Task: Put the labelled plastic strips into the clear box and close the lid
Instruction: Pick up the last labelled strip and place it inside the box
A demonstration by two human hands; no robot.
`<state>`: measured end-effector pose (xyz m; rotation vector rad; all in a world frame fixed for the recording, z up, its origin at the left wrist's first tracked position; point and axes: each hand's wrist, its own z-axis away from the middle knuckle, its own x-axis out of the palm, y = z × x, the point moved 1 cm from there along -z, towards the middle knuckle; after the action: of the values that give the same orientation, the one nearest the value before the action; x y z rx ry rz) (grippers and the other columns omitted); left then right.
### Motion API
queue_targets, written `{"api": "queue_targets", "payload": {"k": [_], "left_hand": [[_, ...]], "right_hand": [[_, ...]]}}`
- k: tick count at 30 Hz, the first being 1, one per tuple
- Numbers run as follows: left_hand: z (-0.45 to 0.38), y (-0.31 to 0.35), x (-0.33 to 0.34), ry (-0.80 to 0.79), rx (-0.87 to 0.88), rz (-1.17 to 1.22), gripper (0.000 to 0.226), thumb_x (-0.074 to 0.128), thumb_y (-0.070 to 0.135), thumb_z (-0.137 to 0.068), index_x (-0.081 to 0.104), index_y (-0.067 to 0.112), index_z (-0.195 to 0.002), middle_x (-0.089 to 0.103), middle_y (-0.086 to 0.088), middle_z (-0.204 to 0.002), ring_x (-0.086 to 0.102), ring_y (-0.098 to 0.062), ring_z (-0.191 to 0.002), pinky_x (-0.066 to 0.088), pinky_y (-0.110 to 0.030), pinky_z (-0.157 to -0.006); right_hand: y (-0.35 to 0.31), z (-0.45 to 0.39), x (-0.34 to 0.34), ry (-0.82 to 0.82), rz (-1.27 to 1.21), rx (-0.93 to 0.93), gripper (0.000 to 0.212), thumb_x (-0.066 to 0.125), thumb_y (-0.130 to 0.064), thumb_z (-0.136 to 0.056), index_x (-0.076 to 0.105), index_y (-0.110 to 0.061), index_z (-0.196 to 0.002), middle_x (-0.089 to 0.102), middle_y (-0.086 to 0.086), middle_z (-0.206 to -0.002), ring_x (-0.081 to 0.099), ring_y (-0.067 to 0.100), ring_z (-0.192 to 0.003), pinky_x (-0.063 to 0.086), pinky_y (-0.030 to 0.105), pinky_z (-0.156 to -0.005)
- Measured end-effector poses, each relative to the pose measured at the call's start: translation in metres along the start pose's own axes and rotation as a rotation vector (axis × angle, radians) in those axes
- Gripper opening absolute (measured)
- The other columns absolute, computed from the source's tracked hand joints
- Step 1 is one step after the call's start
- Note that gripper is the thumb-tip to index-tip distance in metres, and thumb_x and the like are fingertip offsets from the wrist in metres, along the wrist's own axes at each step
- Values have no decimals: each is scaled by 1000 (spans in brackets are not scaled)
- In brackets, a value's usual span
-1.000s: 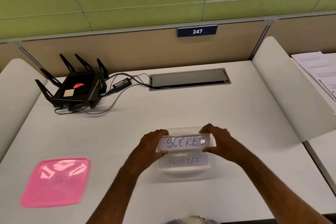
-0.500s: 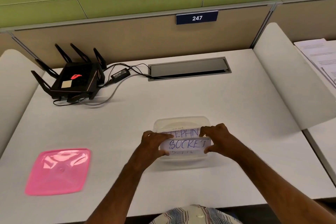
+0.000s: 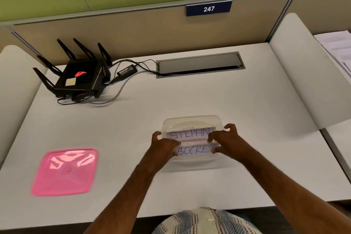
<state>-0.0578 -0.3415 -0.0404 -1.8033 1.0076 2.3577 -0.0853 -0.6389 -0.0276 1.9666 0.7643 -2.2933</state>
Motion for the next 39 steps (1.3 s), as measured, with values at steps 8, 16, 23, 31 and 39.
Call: {"api": "queue_targets", "payload": {"k": [8, 16, 23, 31, 39], "left_hand": [[6, 7, 8, -96, -43, -43, 18, 63, 19, -96, 74, 19, -111, 75, 3, -108, 62, -15, -117, -32, -25, -107], [1, 15, 8, -161, -618, 759, 77, 63, 23, -83, 30, 4, -149, 62, -3, -110, 60, -26, -119, 39, -34, -111], [-12, 18, 4, 7, -840, 1108, 62, 74, 17, -63, 47, 33, -116, 68, -8, -104, 71, -27, -93, 62, -50, -81], [-14, 4, 17, -112, -223, 55, 32, 74, 21, -86, 68, 21, -117, 68, -3, -122, 44, -34, -135, 32, -46, -115], [-9, 15, 14, 163, 141, -144, 19, 71, 30, -89, 74, 26, -107, 73, 11, -109, 64, -12, -109, 20, -41, -113]], "right_hand": [[-4, 3, 18, -84, -33, 153, 36, 71, -43, -90, 68, -30, -124, 69, -11, -120, 27, 22, -100, 24, 28, -77], [0, -3, 23, -143, 96, 130, 34, 69, -48, -90, 67, -34, -121, 69, -14, -124, 47, 21, -110, 22, 31, -82], [1, -8, 23, -69, 96, 112, 31, 75, -45, -86, 72, -31, -114, 72, -12, -117, 54, 16, -106, 14, 32, -78], [-1, -10, 17, -112, 151, 88, 43, 81, -43, -79, 71, -28, -117, 72, -8, -117, 61, 19, -112, 26, 40, -88], [-5, -2, 8, 142, 108, 152, 19, 68, -44, -91, 68, -34, -106, 63, -13, -104, 63, 13, -96, 28, 37, -88]]}}
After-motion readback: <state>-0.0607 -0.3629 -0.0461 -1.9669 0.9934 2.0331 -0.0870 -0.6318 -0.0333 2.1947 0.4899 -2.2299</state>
